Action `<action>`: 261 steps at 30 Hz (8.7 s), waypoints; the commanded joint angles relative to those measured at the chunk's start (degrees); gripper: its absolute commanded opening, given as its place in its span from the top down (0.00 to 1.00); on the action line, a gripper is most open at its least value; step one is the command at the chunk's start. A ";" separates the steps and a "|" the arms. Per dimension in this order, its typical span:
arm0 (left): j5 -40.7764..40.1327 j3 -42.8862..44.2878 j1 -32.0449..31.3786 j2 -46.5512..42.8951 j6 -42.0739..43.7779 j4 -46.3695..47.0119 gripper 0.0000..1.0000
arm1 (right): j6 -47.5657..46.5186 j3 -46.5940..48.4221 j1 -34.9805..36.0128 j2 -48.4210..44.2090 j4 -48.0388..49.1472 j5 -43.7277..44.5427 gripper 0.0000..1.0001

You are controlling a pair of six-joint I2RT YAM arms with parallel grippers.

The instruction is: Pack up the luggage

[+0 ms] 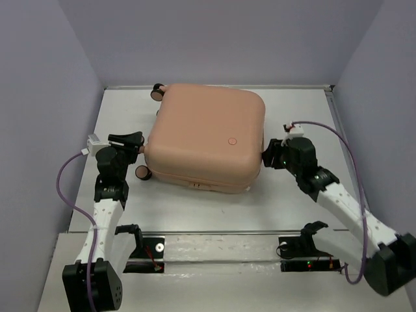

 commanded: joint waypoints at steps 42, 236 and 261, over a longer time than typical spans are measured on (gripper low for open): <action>12.39 4.85 -0.23 12.18 14.31 4.71 0.94 | 4.35 -26.39 20.11 -16.35 28.34 -1.36 0.50; 19.77 25.17 1.63 37.15 6.41 10.51 0.94 | 8.65 5.33 40.06 16.25 17.52 25.15 0.93; 10.11 -5.00 -19.11 14.56 3.43 21.33 0.94 | 9.96 7.33 35.73 8.04 26.05 -7.57 0.93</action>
